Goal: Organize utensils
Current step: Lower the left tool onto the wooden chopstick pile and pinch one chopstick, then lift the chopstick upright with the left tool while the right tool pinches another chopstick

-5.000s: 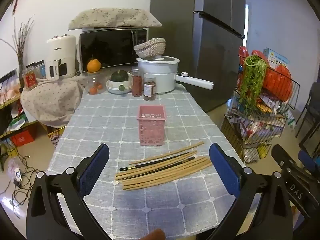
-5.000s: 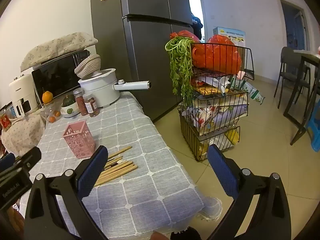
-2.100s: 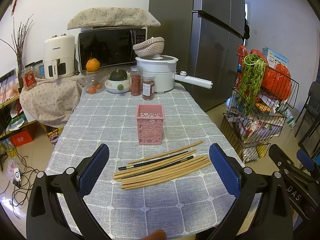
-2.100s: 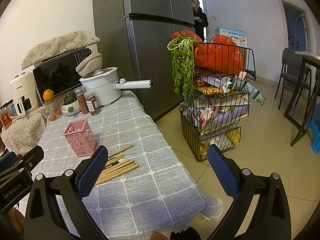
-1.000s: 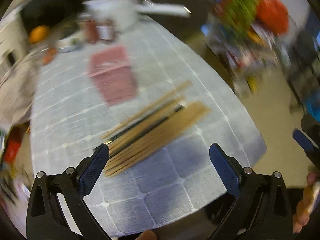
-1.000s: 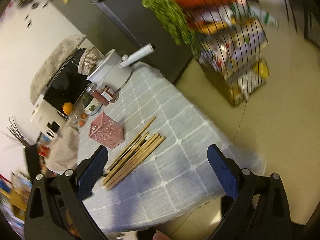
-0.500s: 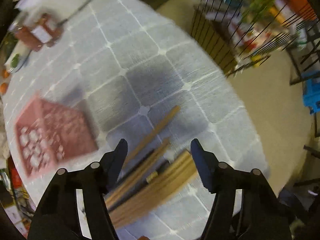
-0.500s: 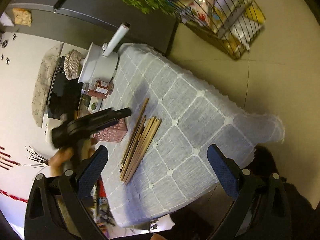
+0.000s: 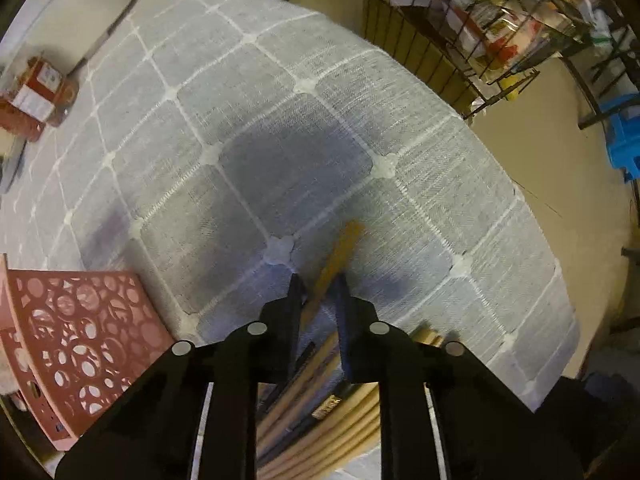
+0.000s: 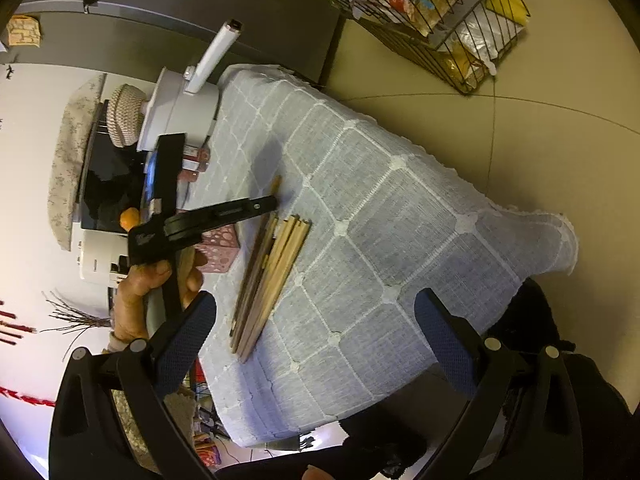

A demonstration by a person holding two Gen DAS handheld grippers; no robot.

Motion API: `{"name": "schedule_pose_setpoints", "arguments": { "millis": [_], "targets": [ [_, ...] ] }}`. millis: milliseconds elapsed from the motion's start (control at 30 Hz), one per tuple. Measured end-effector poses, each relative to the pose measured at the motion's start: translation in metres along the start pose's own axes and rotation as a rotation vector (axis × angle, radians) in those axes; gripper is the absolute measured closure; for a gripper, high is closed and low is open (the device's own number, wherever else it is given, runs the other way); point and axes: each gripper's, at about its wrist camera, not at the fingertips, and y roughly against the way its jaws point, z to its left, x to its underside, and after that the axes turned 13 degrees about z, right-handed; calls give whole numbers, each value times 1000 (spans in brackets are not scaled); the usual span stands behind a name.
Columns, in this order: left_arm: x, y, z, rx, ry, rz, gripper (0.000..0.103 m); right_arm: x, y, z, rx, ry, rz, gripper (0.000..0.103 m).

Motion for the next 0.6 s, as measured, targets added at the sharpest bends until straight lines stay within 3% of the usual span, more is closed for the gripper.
{"name": "schedule_pose_setpoints", "arguments": {
  "millis": [133,300,400,600],
  "targets": [
    [22,15,5,-29,6,-112,90,-2,-10,11,50,6,-9,6],
    [80,73,7,-73,-25,-324,91,-6,-29,27,65,-11,-4,8],
    [114,100,7,-87,-22,-426,91,-14,-49,36,83,-55,53,27],
    [190,135,16,-126,27,-619,95,-42,-78,61,165,-110,62,65]
  ]
}}
